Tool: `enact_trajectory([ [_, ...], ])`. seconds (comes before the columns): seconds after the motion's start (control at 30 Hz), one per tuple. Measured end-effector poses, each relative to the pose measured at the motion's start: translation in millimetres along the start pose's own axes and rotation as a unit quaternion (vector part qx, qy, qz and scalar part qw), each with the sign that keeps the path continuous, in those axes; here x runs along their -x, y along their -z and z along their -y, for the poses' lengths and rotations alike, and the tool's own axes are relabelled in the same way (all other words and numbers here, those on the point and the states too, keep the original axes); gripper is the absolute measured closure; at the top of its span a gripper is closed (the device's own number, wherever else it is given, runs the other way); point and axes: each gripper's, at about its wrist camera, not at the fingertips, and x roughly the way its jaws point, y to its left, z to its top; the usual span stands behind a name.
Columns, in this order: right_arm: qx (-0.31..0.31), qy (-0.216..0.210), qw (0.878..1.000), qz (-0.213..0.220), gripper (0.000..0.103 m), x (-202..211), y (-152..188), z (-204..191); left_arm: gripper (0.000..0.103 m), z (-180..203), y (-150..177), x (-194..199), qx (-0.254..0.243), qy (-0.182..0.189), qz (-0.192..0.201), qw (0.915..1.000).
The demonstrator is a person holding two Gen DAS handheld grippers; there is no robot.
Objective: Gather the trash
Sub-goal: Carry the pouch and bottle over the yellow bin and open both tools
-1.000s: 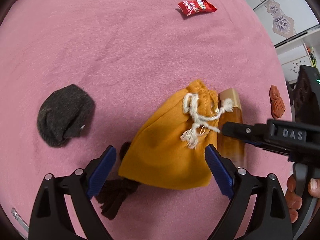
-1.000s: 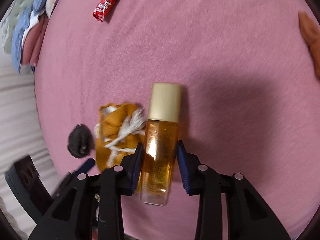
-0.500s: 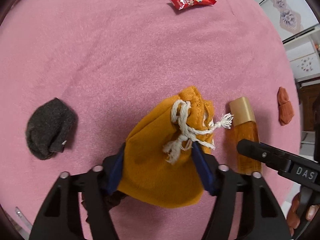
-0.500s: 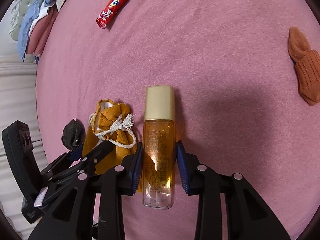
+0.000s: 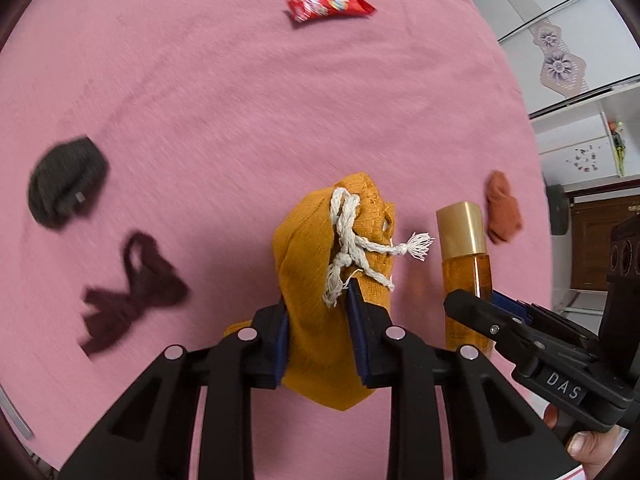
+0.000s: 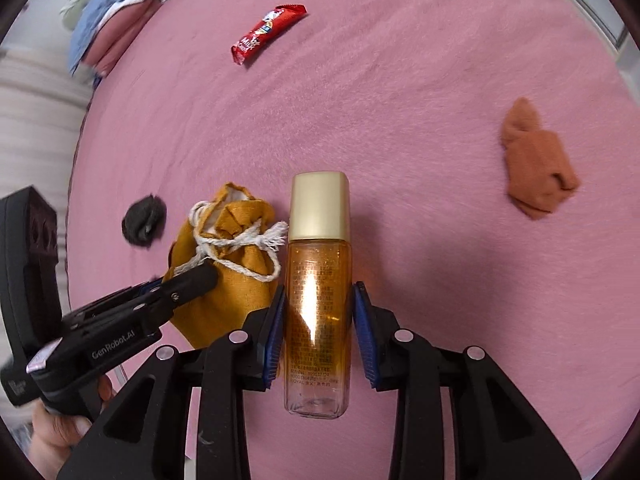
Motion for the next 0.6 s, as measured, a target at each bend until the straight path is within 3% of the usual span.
enact_trajectory([
  [0.33,-0.007,0.005,1.000,0.012,0.071,51.6,40.8,62.2,0.077,62.4,57.0,-5.3,0.018,0.028,-0.015,0.9993],
  [0.6,-0.019,0.002,0.999,0.026,0.071,106.1,71.0,128.4,0.077,150.9,84.6,-20.5,0.006,0.051,-0.027,0.9983],
])
